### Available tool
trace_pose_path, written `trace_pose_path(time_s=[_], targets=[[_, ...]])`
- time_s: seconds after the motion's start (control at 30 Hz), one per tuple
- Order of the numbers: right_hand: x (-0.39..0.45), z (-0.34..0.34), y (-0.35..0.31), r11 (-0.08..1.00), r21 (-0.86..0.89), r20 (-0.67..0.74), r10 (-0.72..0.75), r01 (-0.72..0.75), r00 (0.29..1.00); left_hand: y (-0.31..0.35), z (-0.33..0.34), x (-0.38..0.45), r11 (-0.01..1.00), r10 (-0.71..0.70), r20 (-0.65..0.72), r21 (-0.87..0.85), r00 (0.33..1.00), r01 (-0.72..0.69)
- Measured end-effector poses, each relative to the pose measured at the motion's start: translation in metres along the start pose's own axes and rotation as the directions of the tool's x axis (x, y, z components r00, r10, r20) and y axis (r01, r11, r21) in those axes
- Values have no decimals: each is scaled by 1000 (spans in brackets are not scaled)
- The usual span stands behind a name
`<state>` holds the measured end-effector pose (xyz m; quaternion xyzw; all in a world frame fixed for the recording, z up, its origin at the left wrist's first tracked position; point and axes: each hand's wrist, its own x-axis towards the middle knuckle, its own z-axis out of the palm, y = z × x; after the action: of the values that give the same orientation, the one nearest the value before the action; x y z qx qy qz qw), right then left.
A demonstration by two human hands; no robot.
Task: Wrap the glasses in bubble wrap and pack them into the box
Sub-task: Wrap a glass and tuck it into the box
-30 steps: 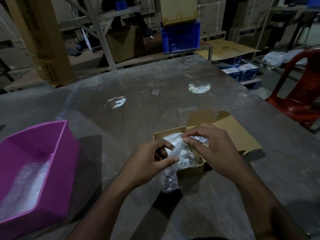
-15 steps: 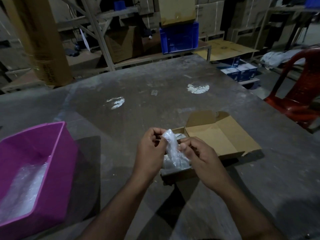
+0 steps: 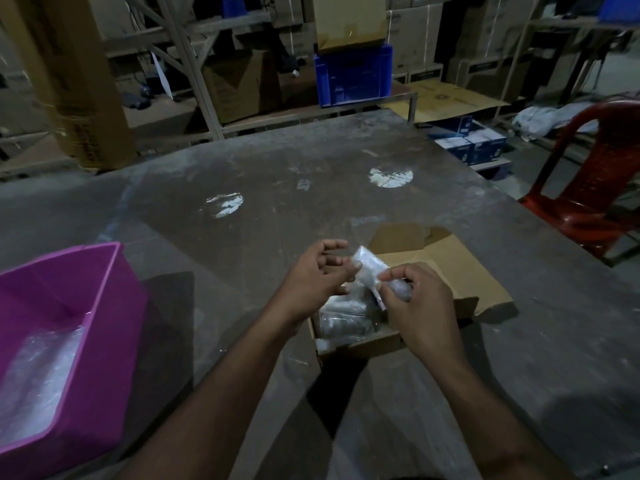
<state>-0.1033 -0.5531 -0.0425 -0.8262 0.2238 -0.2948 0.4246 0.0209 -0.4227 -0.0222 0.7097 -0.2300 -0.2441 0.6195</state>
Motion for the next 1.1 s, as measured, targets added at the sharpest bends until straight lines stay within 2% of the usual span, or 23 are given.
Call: trace_pose_path(time_s=[0.13, 0.3, 0.47, 0.6, 0.83, 0.93, 1.1], targets=[[4, 5, -4, 989, -128, 71, -69, 78, 995, 0, 8, 26, 996, -77, 26, 38, 997, 76], [23, 2, -2, 959, -268, 211, -34, 91, 977, -7, 6, 54, 959, -74, 73, 279, 995, 51], [26, 6, -2, 925, -380, 190, 56, 21, 980, -11, 9, 74, 888, -154, 130, 454, 979, 79], [25, 3, -5, 921, -390, 188, 65, 14, 980, -12, 12, 78, 880, -116, 130, 473, 985, 42], [28, 8, -3, 847, -510, 307, 15, 151, 952, -20, 11, 80, 821, -56, 121, 570, 991, -23], [27, 12, 1, 765, -585, 371, -41, 268, 928, -19, 13, 80, 758, -38, 138, 649, 990, -61], [22, 13, 1, 648, -670, 452, -32, 362, 892, -13, 13, 80, 620, 8, 143, 776, 990, -117]])
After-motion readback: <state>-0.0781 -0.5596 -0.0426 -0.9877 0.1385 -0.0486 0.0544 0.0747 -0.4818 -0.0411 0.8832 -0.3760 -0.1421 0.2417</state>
